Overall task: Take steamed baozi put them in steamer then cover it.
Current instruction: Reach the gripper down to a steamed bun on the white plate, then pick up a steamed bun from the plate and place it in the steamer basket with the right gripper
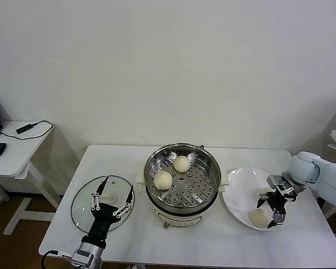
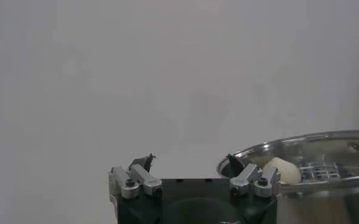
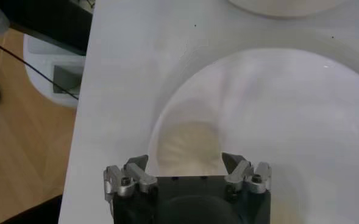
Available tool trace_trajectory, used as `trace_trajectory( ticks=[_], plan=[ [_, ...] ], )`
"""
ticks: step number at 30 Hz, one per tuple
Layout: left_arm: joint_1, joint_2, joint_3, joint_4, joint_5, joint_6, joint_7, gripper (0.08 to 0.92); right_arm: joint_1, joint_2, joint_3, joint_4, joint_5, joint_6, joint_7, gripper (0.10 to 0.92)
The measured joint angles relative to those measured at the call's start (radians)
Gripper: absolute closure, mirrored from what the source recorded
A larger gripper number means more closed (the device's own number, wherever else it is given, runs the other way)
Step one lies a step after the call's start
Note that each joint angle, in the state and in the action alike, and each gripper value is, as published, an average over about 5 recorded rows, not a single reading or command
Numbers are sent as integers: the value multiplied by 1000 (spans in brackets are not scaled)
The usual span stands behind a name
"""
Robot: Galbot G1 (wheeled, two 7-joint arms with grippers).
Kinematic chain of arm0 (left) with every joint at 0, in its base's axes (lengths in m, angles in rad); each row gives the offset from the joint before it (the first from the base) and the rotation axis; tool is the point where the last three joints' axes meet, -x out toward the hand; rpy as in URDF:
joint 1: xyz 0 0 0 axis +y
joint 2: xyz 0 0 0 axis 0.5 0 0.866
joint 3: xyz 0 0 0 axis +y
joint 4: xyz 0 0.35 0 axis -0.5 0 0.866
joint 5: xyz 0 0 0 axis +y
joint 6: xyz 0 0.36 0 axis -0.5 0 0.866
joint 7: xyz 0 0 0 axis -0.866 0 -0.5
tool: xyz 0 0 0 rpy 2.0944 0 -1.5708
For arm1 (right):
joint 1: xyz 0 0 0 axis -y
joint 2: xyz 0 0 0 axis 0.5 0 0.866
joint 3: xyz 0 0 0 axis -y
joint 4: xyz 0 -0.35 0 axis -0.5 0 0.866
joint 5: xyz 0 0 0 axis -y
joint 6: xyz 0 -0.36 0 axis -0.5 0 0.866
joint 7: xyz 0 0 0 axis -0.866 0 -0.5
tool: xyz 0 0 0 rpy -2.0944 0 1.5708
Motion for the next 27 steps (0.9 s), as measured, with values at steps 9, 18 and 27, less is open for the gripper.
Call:
trace_trajectory(
  ticks=[9,18,27],
  plan=[
    [-6,0,2,2,0,1,-4,177,-28,12,17,-19,-4,-2,16,235],
    [-5,-1,2,2,0,2,-4,177,-35,12,25,-19,3,-4,26,315],
    [-11,0,11,0,4,2,-5,177,52,7,-14,0,29,11,6,344]
  ],
)
